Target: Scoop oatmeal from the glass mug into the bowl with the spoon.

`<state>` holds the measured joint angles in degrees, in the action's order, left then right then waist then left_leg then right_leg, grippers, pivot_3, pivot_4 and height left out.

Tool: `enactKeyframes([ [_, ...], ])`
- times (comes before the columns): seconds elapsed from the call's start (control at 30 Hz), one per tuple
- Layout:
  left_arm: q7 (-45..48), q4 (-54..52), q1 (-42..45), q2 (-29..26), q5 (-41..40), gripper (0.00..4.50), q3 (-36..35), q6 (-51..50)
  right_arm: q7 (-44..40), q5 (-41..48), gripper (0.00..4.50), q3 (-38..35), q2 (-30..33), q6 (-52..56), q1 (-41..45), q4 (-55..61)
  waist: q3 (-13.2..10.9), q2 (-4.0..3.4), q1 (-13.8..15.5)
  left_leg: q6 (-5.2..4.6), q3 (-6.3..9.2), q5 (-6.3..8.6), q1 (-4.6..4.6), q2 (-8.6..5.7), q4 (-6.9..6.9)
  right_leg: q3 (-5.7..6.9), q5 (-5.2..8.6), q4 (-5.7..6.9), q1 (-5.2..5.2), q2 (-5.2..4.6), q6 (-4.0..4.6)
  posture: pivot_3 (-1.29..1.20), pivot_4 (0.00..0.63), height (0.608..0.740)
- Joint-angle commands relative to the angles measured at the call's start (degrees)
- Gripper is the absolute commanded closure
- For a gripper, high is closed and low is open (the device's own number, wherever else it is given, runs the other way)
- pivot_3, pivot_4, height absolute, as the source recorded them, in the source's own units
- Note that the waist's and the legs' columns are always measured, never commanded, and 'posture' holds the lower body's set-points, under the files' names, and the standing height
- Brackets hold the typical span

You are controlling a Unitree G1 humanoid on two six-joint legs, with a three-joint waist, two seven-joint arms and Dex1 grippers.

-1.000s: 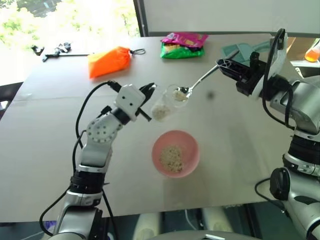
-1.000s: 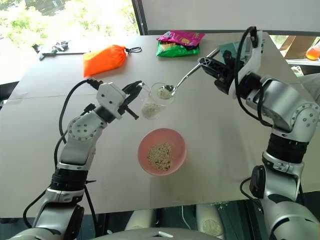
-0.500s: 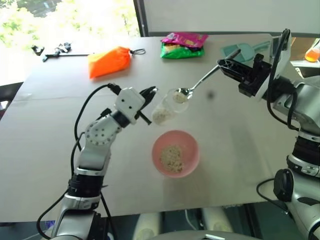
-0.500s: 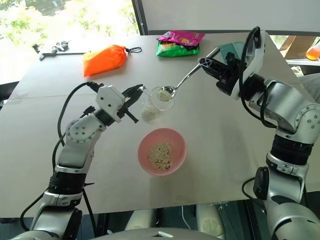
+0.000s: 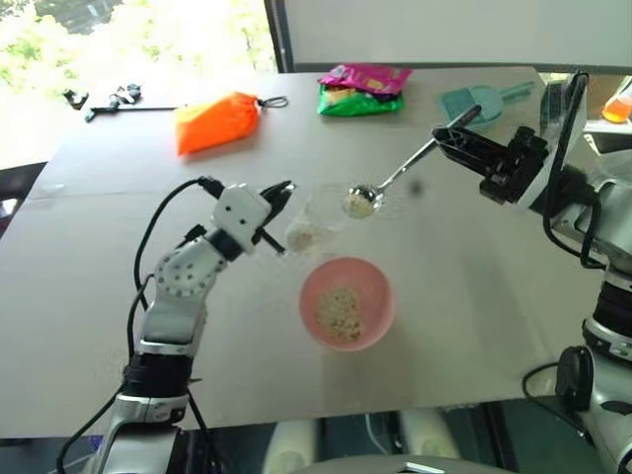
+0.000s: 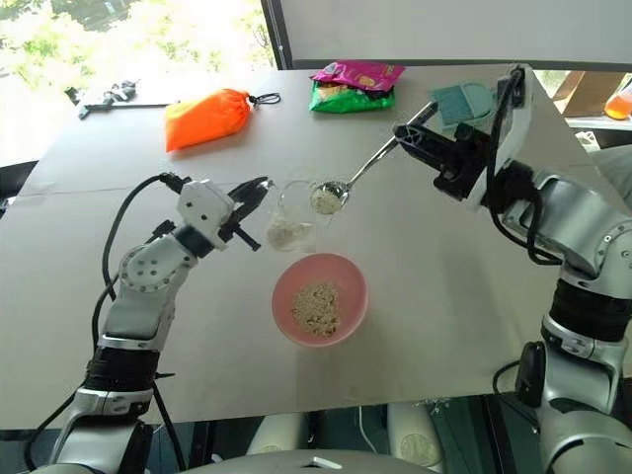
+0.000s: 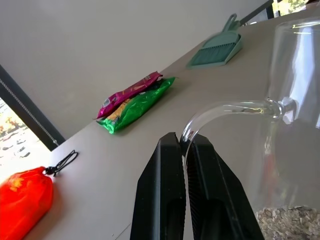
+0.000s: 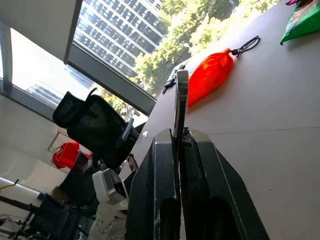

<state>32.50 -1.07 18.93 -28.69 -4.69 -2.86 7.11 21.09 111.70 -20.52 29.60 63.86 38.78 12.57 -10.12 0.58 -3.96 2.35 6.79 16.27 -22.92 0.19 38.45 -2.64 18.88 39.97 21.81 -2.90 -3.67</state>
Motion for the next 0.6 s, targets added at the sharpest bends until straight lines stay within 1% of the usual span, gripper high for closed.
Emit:
enactKeyframes([
  [0.03, -0.3, 0.3, 1.3, -0.8, -0.4, 4.46, -1.7, 2.8, -5.2, 1.3, 4.50, 0.8, 2.2, 0.1, -0.9, 3.5, 0.0, 0.00, 0.0, 0.00, 0.00, 0.00, 0.00, 0.00, 0.00, 0.00, 0.00, 0.00, 0.00, 0.00, 0.00, 0.00, 0.150, 0.740],
  [0.13, -0.5, 1.7, 2.0, -1.1, -0.1, 4.46, -1.8, 3.4, -8.3, 1.3, 4.50, 3.7, 5.2, 0.4, -3.6, 5.7, 0.0, 0.00, 0.0, 0.00, 0.01, 0.00, 0.00, 0.00, 0.00, 0.01, 0.00, 0.00, -0.01, 0.00, 0.00, 0.00, 0.150, 0.740],
  [0.23, -0.6, 2.5, 2.6, -1.4, -0.2, 4.46, -2.1, 3.8, -9.6, 1.3, 4.50, 7.2, 8.2, 0.0, -6.9, 8.2, 0.0, 0.00, 0.0, -0.01, 0.03, 0.00, 0.00, 0.01, 0.00, 0.02, 0.00, -0.02, -0.01, 0.00, 0.00, 0.00, 0.150, 0.740],
  [0.37, -0.6, 3.2, 3.1, -1.7, -0.3, 4.46, -2.5, 4.4, -8.3, 1.3, 4.50, 12.0, 12.1, -1.8, -9.6, 11.3, 0.0, 0.00, 0.0, -0.01, 0.02, 0.00, 0.00, 0.00, 0.02, 0.01, 0.00, -0.02, -0.02, -0.01, 0.00, 0.00, 0.150, 0.740],
  [0.47, -0.8, 3.3, 2.9, -2.0, -0.1, 4.46, -2.8, 4.9, -9.6, -3.6, 4.50, 14.7, 14.5, -1.6, -10.1, 15.0, 0.0, 0.00, 0.0, -0.01, 0.01, 0.00, 0.02, 0.01, 0.02, 0.01, 0.00, 0.00, -0.02, -0.01, 0.00, 0.00, 0.150, 0.740],
  [0.53, -0.8, 3.1, 2.6, -2.1, -0.1, 4.46, -3.0, 5.1, -12.7, -8.2, 4.50, 15.2, 15.2, -1.9, -10.0, 17.7, 0.0, 0.01, 0.1, -0.01, 0.06, 0.00, 0.01, 0.02, 0.03, 0.04, 0.00, -0.02, -0.03, 0.00, 0.00, 0.00, 0.150, 0.740],
  [0.6, -0.9, 3.0, 2.4, -2.3, -0.1, 4.46, -3.1, 5.2, -17.3, -15.2, 4.50, 16.1, 16.5, -1.9, -9.5, 21.3, 0.0, 0.01, 0.1, -0.01, 0.05, 0.00, 0.00, 0.00, 0.03, 0.04, 0.00, -0.03, -0.03, -0.01, 0.00, 0.00, 0.150, 0.740],
])
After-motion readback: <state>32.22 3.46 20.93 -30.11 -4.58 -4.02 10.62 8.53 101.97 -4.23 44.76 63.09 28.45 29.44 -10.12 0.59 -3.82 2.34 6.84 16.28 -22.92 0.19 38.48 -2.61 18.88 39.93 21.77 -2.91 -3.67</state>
